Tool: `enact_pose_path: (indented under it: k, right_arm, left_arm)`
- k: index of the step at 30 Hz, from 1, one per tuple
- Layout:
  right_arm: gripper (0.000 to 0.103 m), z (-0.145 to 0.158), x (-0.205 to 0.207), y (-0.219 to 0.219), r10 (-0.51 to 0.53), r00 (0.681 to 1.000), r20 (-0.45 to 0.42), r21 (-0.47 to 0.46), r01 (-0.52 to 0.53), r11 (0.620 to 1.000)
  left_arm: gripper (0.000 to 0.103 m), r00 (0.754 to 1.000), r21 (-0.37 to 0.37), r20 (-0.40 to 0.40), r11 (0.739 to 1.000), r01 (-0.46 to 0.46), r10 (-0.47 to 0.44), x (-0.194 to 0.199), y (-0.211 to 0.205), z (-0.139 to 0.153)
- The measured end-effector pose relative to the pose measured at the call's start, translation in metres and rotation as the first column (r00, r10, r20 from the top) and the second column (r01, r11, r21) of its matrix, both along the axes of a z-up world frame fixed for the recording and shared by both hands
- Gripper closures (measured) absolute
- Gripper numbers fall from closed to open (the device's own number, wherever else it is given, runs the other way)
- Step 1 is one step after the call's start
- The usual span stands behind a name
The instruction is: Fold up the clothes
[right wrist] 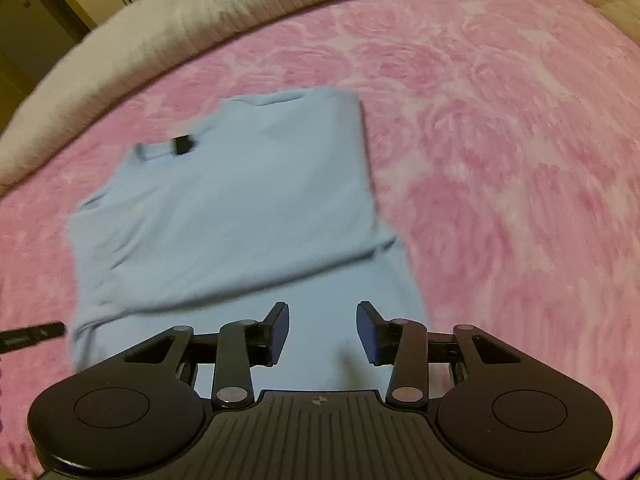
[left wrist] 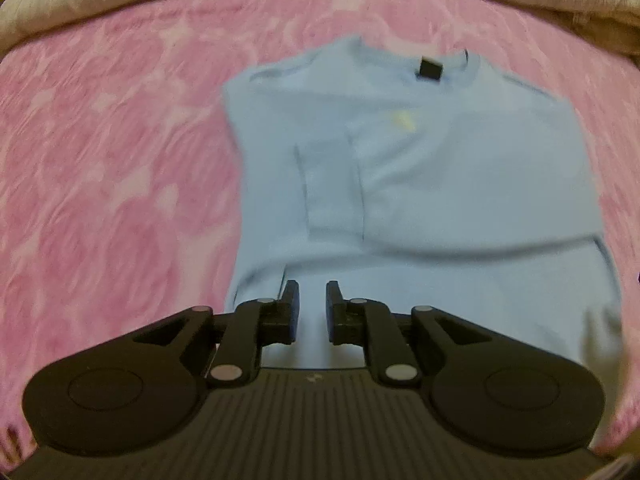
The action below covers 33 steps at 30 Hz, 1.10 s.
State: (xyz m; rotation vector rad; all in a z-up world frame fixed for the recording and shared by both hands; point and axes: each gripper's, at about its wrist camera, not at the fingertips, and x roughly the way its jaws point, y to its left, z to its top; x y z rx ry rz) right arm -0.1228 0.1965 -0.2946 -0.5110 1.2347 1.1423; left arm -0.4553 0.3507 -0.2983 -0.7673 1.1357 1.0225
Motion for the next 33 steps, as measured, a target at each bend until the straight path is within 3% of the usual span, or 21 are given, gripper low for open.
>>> enact_pose_path:
  k: [5, 8, 11, 16, 21, 29, 33]
  right_arm:
    - [0.061, 0.042, -0.046, -0.033, 0.006, 1.000, 0.013, 0.003, -0.006, 1.000]
    - [0.061, 0.064, -0.064, -0.038, 0.052, 0.999, 0.004, -0.012, -0.052, 0.999]
    - [0.061, 0.091, -0.078, -0.038, 0.117, 0.991, 0.068, -0.006, -0.117, 0.993]
    - [0.059, 0.124, -0.078, -0.051, 0.140, 0.986, 0.085, 0.052, -0.145, 0.988]
    - [0.034, 0.138, -0.064, -0.090, 0.199, 0.976, 0.086, 0.069, -0.206, 0.976]
    - [0.031, 0.160, -0.015, -0.163, 0.234, 0.966, 0.114, 0.115, -0.247, 0.962]
    - [0.031, 0.162, -0.009, -0.185, 0.273, 0.955, 0.119, 0.129, -0.287, 0.949]
  left_arm:
    - [0.089, 1.000, -0.040, 0.004, 0.999, -0.019, 0.019, -0.015, -0.045, 0.048]
    - [0.084, 1.000, 0.017, -0.002, 1.000, -0.024, 0.024, -0.017, -0.065, 0.082]
    - [0.079, 1.000, 0.091, -0.010, 0.995, -0.027, 0.028, -0.016, -0.080, 0.113]
    - [0.078, 0.997, 0.182, 0.008, 0.981, -0.075, 0.074, -0.008, -0.114, 0.151]
    - [0.076, 0.993, 0.228, 0.019, 0.967, -0.117, 0.115, 0.013, -0.163, 0.170]
    - [0.073, 0.986, 0.269, 0.044, 0.948, -0.170, 0.164, 0.051, -0.251, 0.188]
    - [0.073, 0.980, 0.276, 0.039, 0.941, -0.198, 0.194, 0.060, -0.289, 0.190]
